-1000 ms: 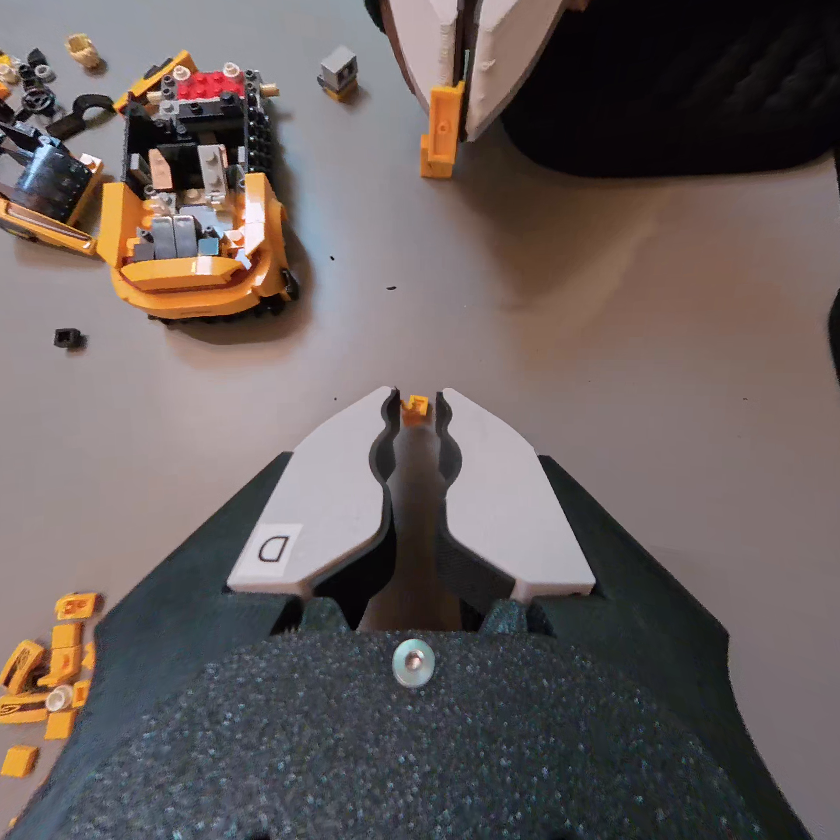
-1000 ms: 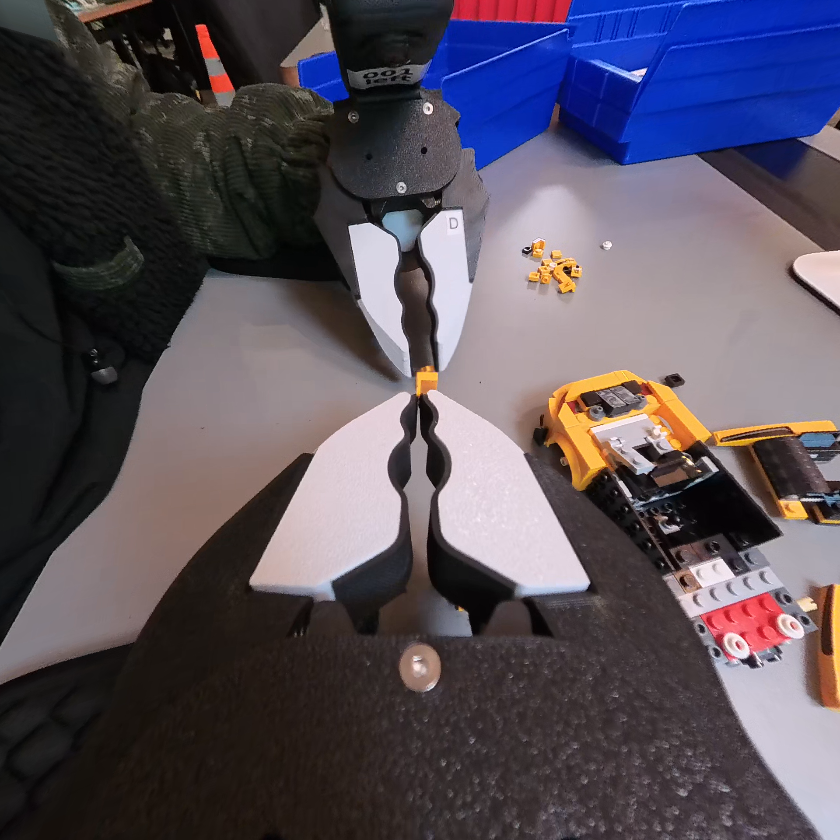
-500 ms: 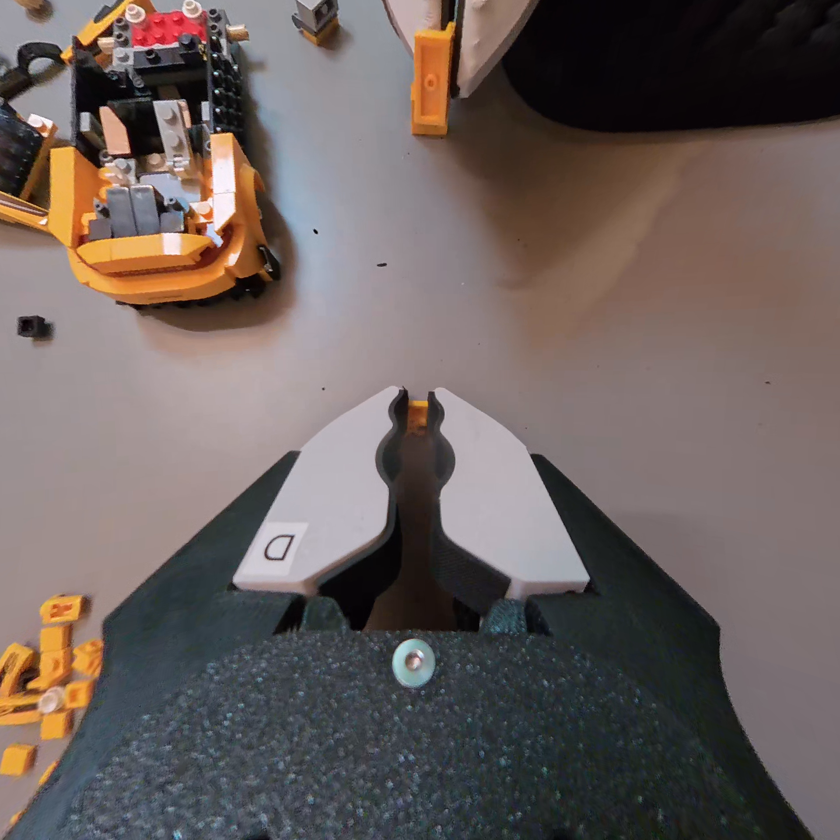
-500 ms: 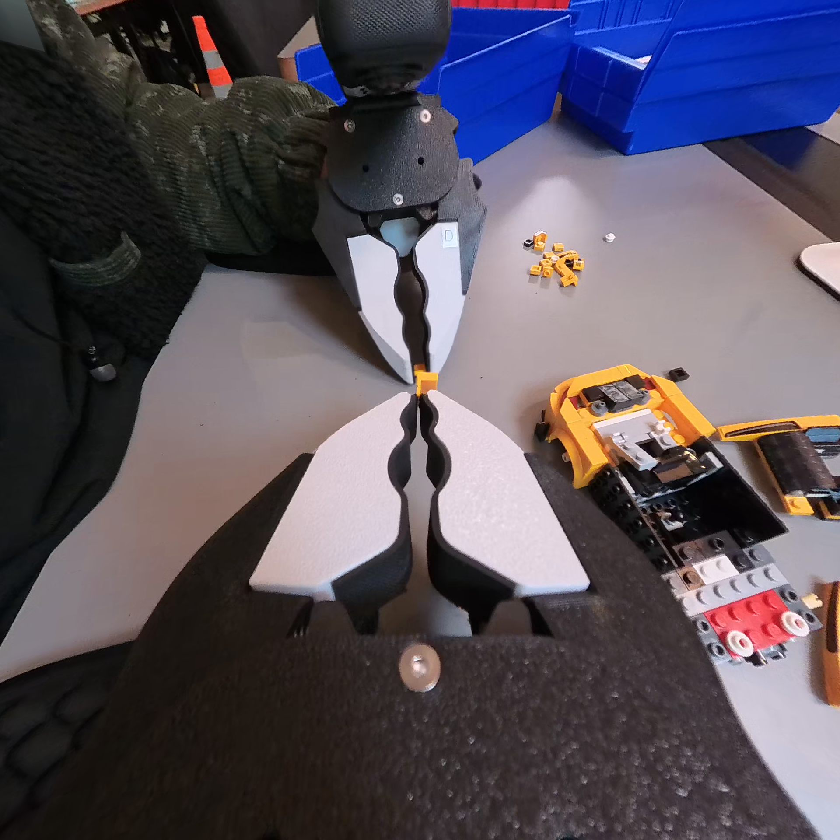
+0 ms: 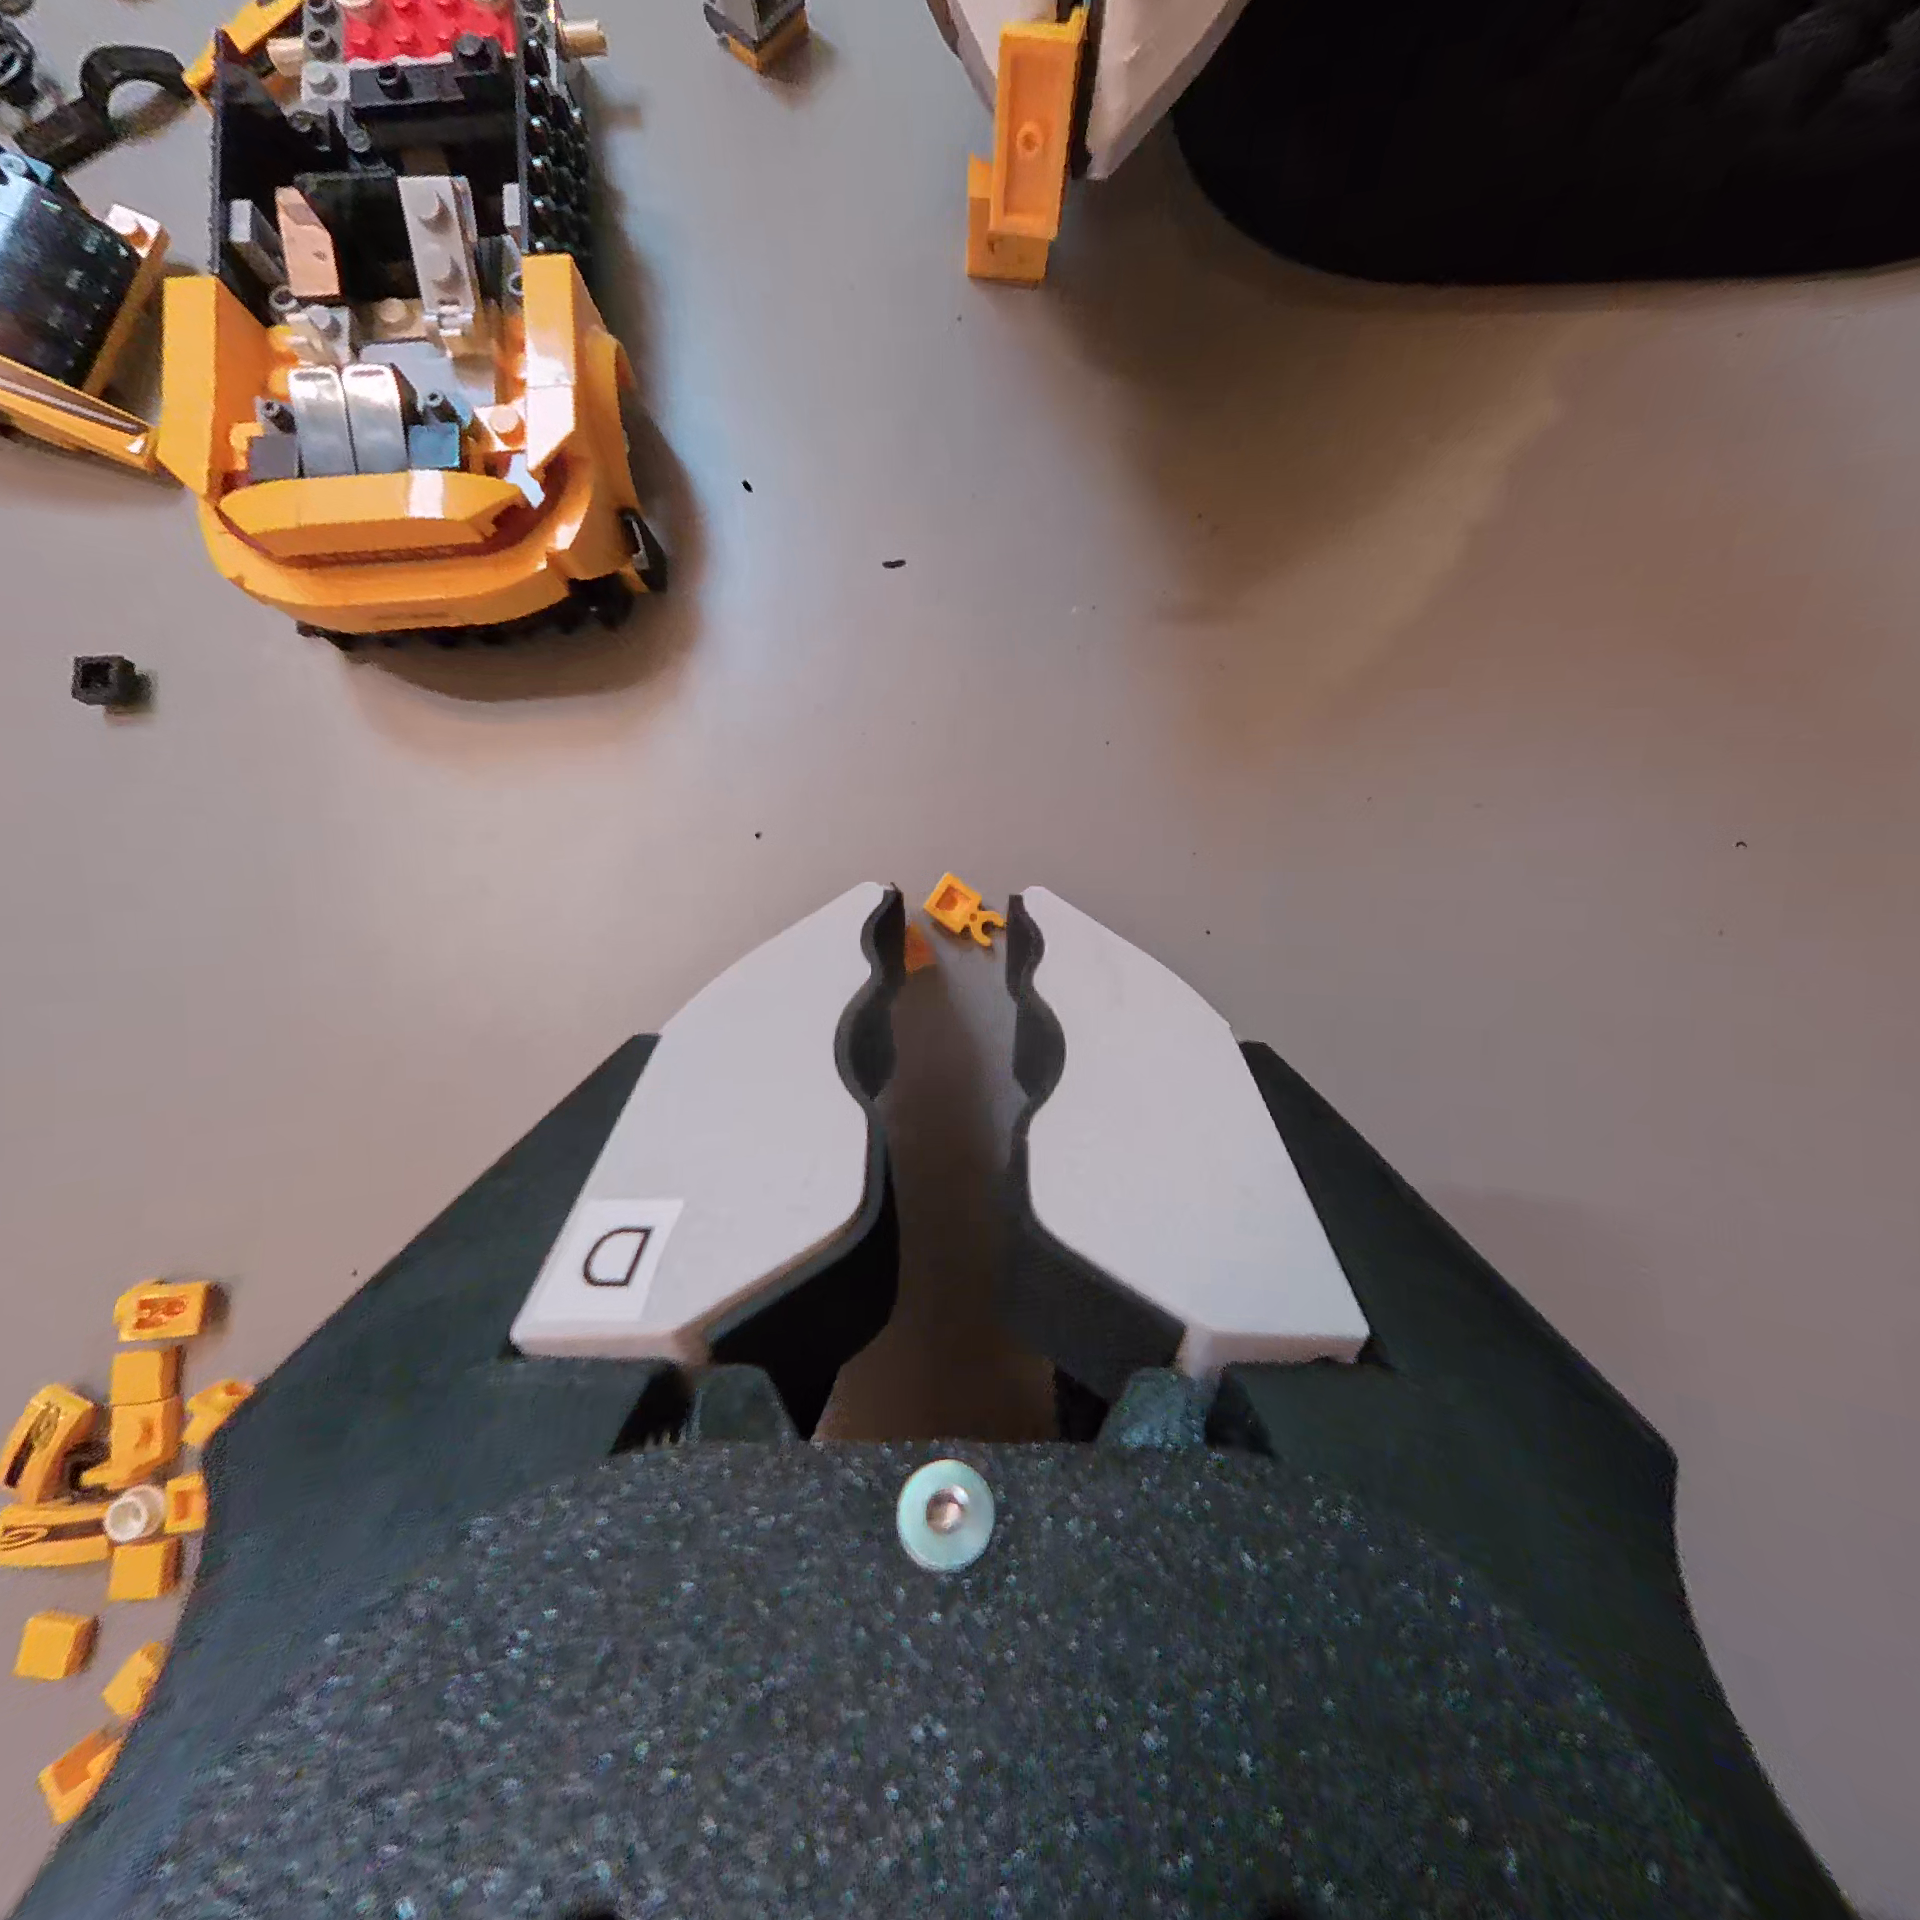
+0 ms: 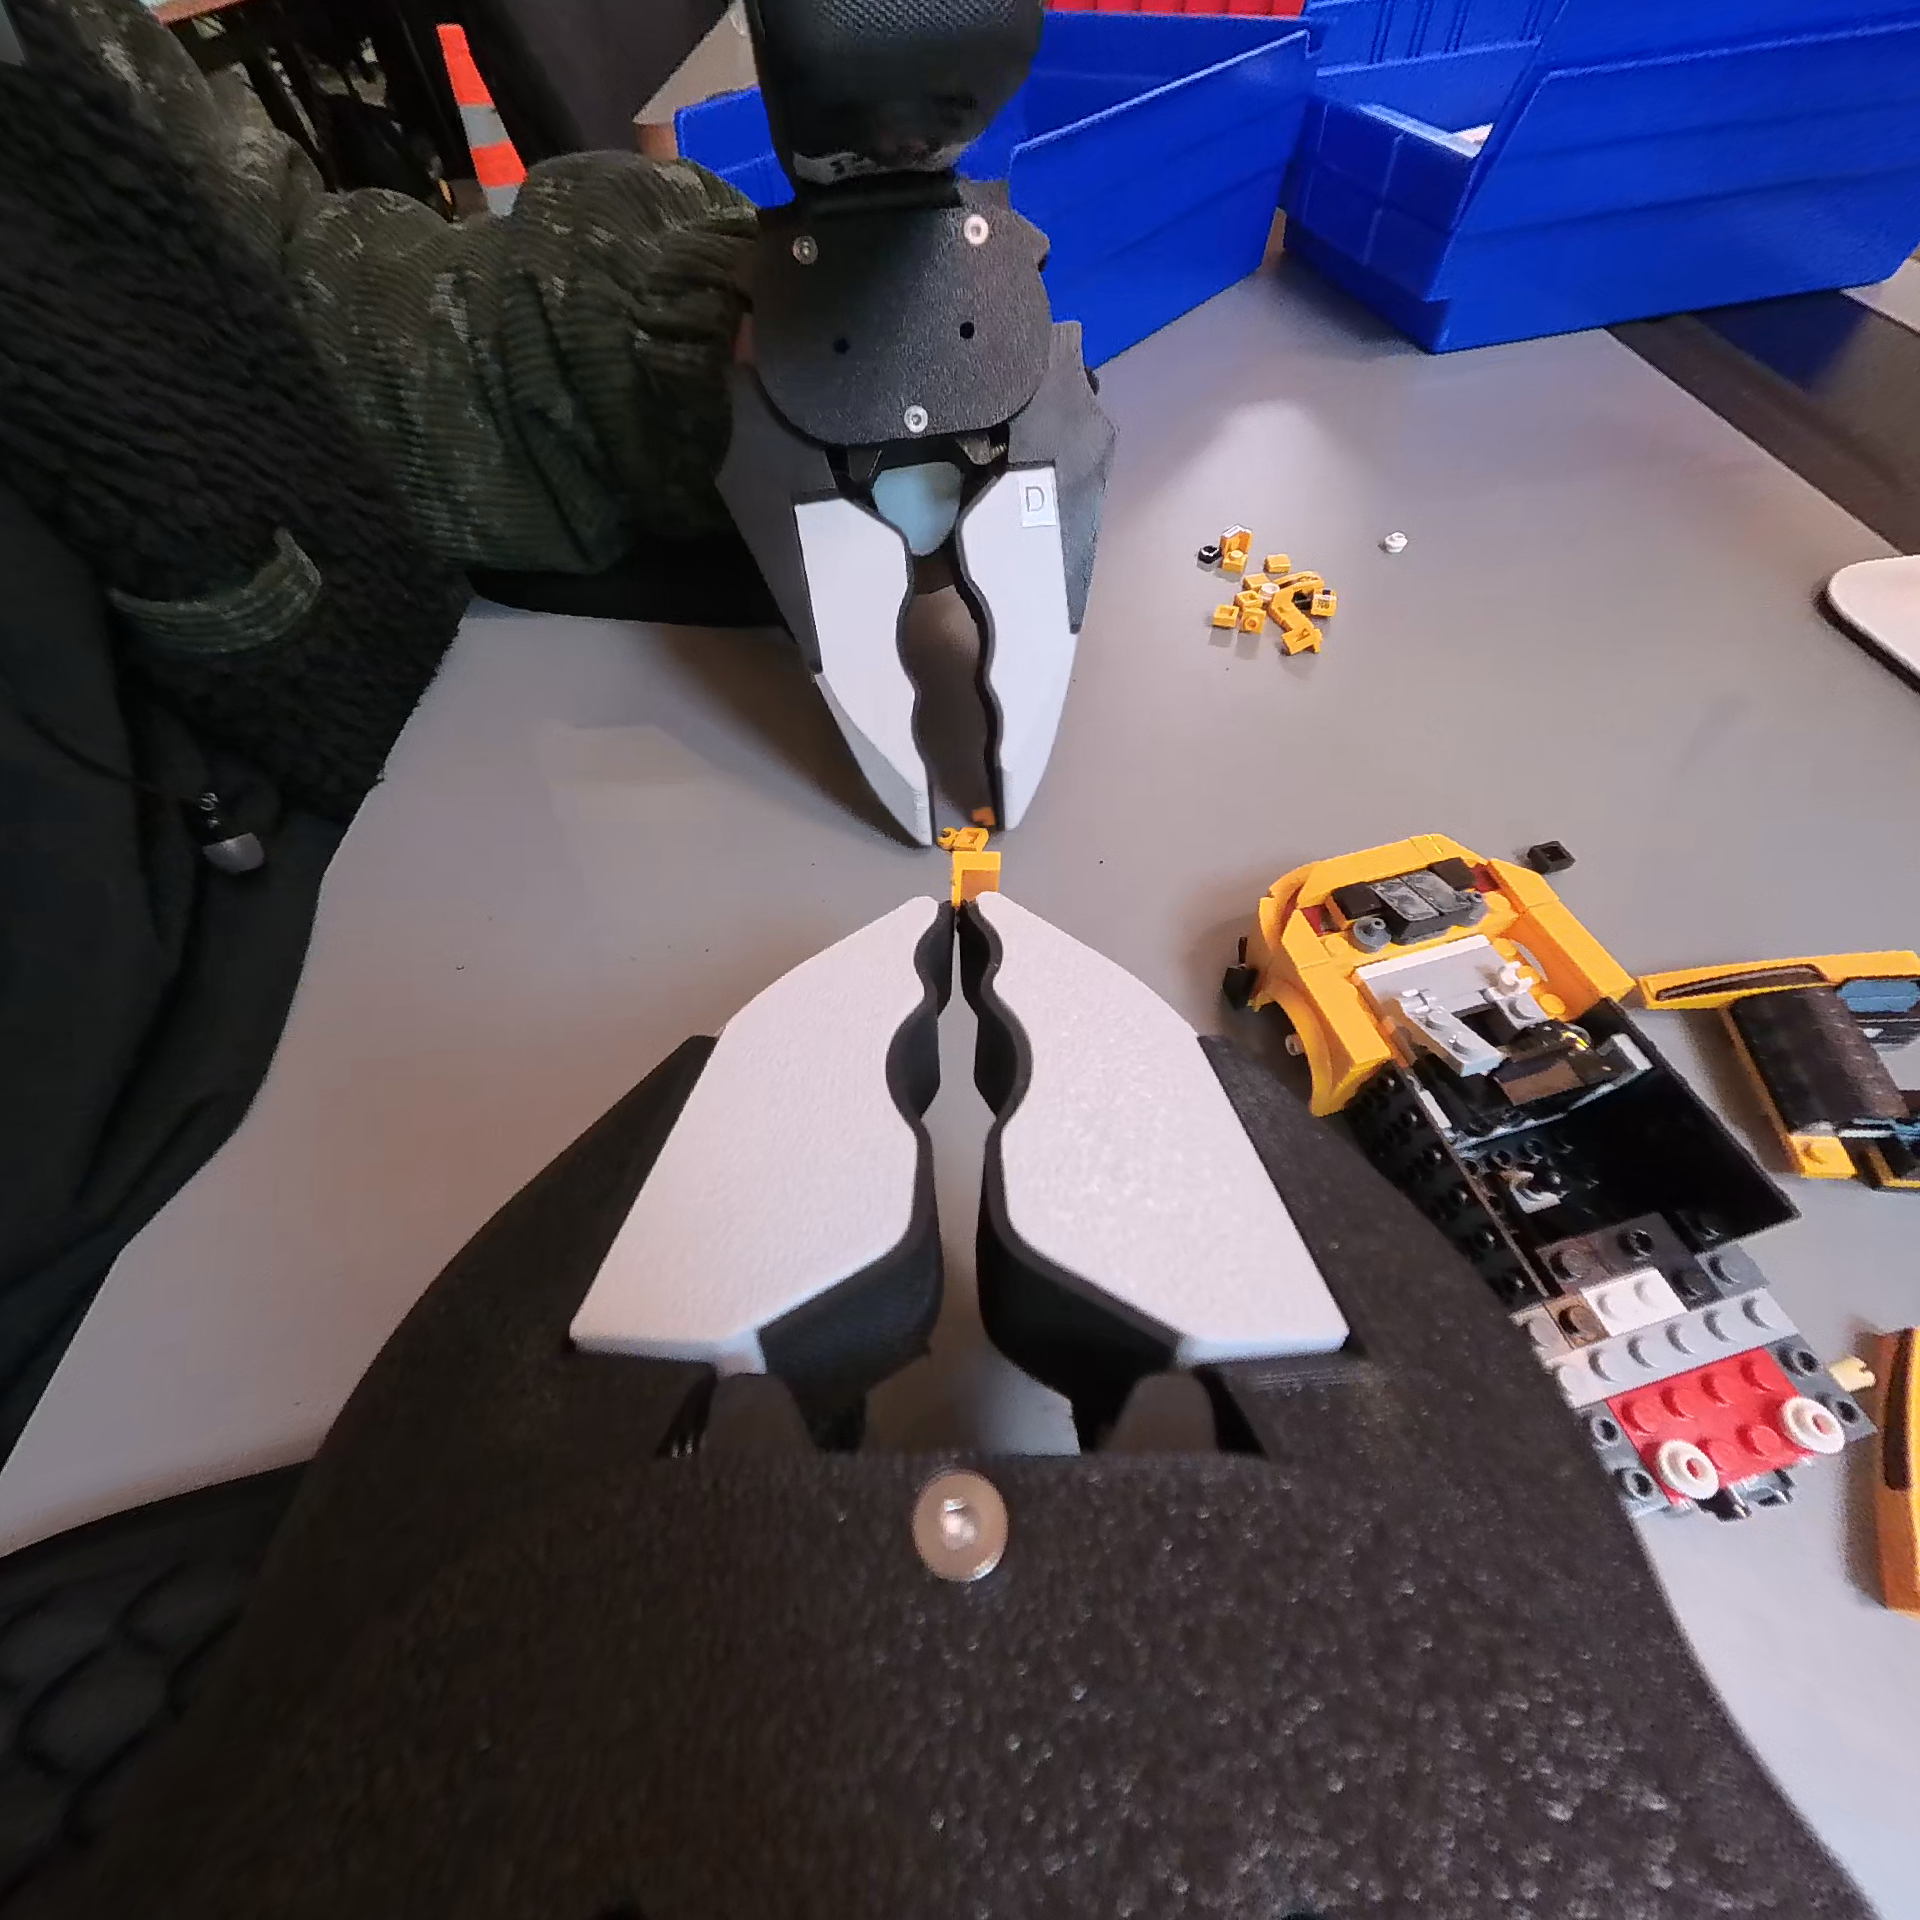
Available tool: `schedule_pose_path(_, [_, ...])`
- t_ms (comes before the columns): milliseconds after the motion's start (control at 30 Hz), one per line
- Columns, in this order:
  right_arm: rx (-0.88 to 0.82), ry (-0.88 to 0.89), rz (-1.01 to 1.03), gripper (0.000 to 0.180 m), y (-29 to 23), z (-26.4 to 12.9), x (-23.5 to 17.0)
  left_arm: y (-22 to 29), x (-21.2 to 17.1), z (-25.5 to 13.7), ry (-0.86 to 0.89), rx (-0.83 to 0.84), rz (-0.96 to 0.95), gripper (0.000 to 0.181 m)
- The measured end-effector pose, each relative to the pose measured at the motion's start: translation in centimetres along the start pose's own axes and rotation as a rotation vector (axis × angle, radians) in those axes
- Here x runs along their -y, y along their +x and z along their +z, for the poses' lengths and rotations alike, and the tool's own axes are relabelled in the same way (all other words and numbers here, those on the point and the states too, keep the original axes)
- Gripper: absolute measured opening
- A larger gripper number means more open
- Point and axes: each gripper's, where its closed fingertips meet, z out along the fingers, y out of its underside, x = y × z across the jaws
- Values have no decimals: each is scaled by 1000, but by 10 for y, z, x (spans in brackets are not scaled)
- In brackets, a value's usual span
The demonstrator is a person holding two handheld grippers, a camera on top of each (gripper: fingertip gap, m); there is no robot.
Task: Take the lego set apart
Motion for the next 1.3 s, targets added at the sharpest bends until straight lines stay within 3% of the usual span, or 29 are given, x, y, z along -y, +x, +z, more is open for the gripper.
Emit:
schedule_pose_path(633, [2, -4, -1, 1, -1, 0, 0, 2, 4, -5, 19, -12, 2, 10])
schedule_pose_path(800, [3, 5, 1, 1, -1, -1, 2, -9, 20, -44, 107, 126, 9, 10])
schedule_pose_path(900, [2, 12, 4, 1, 0, -1, 2, -25, 18, -99, 172, 334, -48, 10])
schedule_pose_path(1000, [1, 26, 12, 1, 1, -3, 4, -45, -14, -186, 190, 638, -190, 10])
schedule_pose_path(1100, [4, 35, 15, 1, 1, -3, 6, -54, -80, -264, 128, 867, -442, 11])
schedule_pose_path(1200, [9, 37, 15, 1, 0, -3, 7, -55, -140, -283, 84, 893, -660, 12])
schedule_pose_path(1300, [4, 35, 15, 1, 0, -3, 6, -54, -173, -261, 64, 819, -754, 23])
